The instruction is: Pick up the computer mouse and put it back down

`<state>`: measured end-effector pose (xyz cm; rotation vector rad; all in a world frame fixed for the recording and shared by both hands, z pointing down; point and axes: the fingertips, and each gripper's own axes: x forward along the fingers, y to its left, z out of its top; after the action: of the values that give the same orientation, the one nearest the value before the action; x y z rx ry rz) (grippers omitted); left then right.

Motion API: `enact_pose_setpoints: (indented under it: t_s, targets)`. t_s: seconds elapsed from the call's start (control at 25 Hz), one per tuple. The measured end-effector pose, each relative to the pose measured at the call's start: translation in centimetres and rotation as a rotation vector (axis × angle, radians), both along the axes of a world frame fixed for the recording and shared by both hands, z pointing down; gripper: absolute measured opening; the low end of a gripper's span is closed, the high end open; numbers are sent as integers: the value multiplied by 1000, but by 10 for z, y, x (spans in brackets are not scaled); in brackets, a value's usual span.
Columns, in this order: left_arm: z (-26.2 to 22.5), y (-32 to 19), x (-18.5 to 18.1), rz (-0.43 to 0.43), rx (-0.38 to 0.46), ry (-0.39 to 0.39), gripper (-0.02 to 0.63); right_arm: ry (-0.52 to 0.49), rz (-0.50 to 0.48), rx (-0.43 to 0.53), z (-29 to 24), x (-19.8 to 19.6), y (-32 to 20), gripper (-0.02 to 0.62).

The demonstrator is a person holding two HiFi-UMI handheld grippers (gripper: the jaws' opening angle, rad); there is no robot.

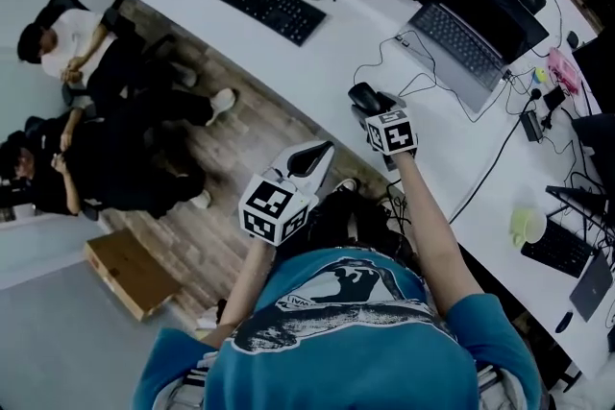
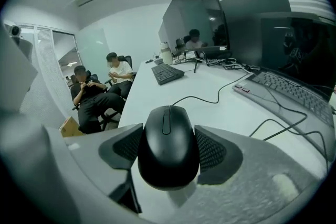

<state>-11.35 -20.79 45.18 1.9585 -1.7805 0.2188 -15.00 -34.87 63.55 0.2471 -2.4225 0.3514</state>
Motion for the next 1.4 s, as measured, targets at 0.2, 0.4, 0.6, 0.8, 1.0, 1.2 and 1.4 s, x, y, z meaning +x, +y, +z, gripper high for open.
enact_pose_setpoints:
  t_s: [0.2, 0.4, 0.6, 0.8, 1.0, 1.2, 1.4]
  targets:
    - [6, 12, -8, -25, -18, 10, 12, 75, -3, 3, 24, -5, 9, 304]
    - [11, 14, -11, -24, -30, 18, 12, 99, -1, 49, 27, -6, 10, 305]
    - [16, 18, -12, -15, -37, 36, 12, 110, -8, 111, 27, -7, 15, 308]
    - [21, 21, -18, 3, -47, 50, 12, 110, -15, 54, 27, -5, 18, 395]
    - [23, 19, -22, 42, -47, 60, 12, 55, 33, 64, 2, 9, 20, 400]
    - [26, 13, -21, 117, -48, 64, 12, -57, 72, 53, -37, 32, 39, 355]
    - [24, 3, -12, 220, -35, 67, 12, -193, 200, 30, -83, 61, 50, 293]
